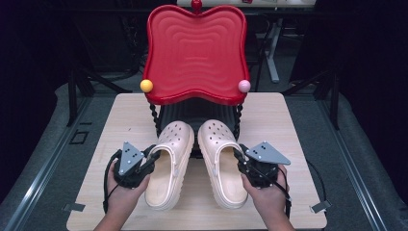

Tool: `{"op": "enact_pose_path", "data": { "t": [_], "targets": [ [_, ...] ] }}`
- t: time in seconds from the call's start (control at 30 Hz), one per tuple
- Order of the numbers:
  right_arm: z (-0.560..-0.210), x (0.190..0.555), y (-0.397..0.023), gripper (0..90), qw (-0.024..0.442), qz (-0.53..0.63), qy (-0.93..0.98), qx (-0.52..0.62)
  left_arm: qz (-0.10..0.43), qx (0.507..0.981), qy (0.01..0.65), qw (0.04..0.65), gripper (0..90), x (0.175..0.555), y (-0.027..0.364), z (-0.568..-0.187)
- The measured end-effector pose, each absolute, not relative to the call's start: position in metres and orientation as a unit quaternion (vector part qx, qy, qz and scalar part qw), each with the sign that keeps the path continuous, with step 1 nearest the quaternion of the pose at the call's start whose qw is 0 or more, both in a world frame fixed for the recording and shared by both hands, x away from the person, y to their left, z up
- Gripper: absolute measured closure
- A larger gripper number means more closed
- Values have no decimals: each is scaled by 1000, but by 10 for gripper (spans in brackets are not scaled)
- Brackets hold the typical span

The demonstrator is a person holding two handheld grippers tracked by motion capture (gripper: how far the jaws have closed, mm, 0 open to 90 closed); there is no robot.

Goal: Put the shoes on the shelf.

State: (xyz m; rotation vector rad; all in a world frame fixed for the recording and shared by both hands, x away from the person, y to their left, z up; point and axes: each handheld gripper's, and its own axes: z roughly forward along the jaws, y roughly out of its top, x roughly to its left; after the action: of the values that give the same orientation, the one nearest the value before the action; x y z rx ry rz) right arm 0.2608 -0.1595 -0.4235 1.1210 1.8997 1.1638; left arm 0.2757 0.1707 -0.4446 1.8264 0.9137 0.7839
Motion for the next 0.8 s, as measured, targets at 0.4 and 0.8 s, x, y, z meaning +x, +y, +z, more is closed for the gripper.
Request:
{"op": "enact_pose_path", "data": {
  "t": [0.4, 0.8],
  "targets": [
    [-424, 281, -149, 754, 324, 431, 721, 435, 325, 743, 370, 453, 758, 290, 160, -440],
    [-420, 293, -141, 754, 330, 439, 709, 441, 341, 737, 381, 442, 759, 306, 145, -435]
  ]
}}
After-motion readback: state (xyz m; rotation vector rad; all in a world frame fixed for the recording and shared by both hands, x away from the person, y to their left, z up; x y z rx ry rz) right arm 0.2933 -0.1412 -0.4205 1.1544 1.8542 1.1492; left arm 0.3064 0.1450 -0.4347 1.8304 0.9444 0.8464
